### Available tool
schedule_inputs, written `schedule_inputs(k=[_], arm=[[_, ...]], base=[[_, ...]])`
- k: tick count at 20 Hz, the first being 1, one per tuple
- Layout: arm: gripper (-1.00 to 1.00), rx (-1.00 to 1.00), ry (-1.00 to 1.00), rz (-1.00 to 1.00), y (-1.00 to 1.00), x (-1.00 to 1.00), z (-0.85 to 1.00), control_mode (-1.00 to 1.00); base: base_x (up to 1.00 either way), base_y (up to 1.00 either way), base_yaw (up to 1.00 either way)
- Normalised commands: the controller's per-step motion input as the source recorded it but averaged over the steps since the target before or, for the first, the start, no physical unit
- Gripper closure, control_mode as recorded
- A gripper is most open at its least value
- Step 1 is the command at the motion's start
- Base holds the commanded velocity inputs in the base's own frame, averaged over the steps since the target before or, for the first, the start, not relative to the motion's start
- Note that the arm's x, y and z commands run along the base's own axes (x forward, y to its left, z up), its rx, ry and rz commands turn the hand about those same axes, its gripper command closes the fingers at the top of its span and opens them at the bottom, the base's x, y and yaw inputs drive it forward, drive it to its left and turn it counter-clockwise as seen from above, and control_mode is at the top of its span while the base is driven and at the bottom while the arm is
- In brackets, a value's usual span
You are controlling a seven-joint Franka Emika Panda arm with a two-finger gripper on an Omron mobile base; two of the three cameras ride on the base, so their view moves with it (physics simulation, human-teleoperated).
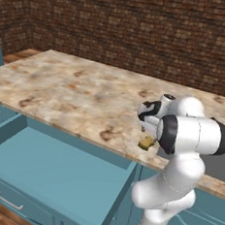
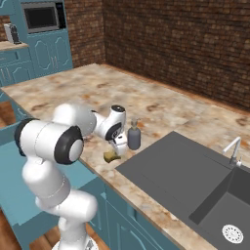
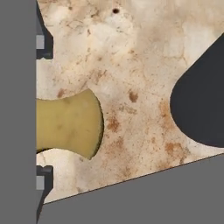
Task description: Restock the sink supplies by placing the sponge and soap dispenser on the counter and next to the sink. Make sure the soap dispenser is upright.
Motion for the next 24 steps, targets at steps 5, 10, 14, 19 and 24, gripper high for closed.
schedule_inputs(k=[5, 10, 14, 19, 24], arm=[[-1.00, 0.00, -0.19, -0.06, 0.00, -0.64, 0.89, -1.00], [-1.00, 0.00, -0.28, -0.08, 0.03, -0.98, 0.94, -1.00], [-1.00, 0.00, -0.29, -0.10, 0.07, -0.91, 1.00, -1.00], [-1.00, 0.00, -0.29, -0.07, 0.02, -0.88, 1.00, -1.00], [-1.00, 0.00, -0.30, 0.00, 0.00, -0.93, 1.00, -1.00]], base=[[0.00, 0.00, 0.00], [0.00, 0.00, 0.00], [0.00, 0.00, 0.00], [0.00, 0.00, 0.00], [0.00, 0.00, 0.00]])
